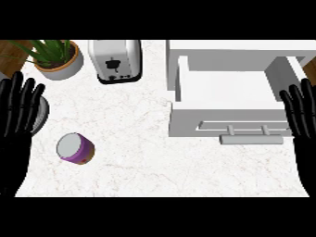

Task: Pick up the can, place it into the drawer and close the drawer

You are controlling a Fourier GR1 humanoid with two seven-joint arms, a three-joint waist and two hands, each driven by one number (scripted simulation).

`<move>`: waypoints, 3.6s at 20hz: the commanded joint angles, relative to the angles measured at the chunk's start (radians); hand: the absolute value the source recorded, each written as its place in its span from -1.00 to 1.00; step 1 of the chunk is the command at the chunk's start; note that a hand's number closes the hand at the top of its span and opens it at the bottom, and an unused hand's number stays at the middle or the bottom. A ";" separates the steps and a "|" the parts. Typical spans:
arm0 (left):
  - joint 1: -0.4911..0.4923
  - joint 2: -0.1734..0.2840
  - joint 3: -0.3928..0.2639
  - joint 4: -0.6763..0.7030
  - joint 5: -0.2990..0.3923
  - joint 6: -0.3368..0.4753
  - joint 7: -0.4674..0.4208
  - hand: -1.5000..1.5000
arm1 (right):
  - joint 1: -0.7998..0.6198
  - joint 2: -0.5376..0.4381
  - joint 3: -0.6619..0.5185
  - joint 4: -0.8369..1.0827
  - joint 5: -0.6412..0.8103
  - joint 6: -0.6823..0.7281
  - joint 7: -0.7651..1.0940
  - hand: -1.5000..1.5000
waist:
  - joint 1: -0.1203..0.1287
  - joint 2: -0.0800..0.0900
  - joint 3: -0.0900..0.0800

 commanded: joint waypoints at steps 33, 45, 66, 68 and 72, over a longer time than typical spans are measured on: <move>0.472 -0.087 0.202 -0.376 0.226 0.006 0.398 -1.00 | 0.312 -0.064 -0.419 -0.073 -0.295 0.160 0.106 -1.00 | 0.012 0.016 0.019; 0.243 -0.089 0.113 -0.215 0.192 0.145 0.500 -1.00 | 0.395 -0.007 -0.477 -0.076 -0.306 0.264 0.053 -1.00 | 0.004 0.019 0.020; 0.166 -0.063 0.172 0.266 0.188 0.121 0.217 -1.00 | 0.403 -0.027 -0.684 -0.024 -0.436 0.448 0.064 -1.00 | 0.004 0.019 0.020; 0.253 -0.089 0.152 0.268 0.166 0.113 0.105 -1.00 | 0.428 0.005 -0.684 -0.002 -0.418 0.477 0.024 -1.00 | 0.005 0.019 0.020; 0.177 -0.089 0.178 0.466 0.176 0.154 -0.034 -1.00 | 0.416 -0.022 -0.707 -0.030 -0.474 0.478 0.095 -1.00 | 0.002 0.019 0.019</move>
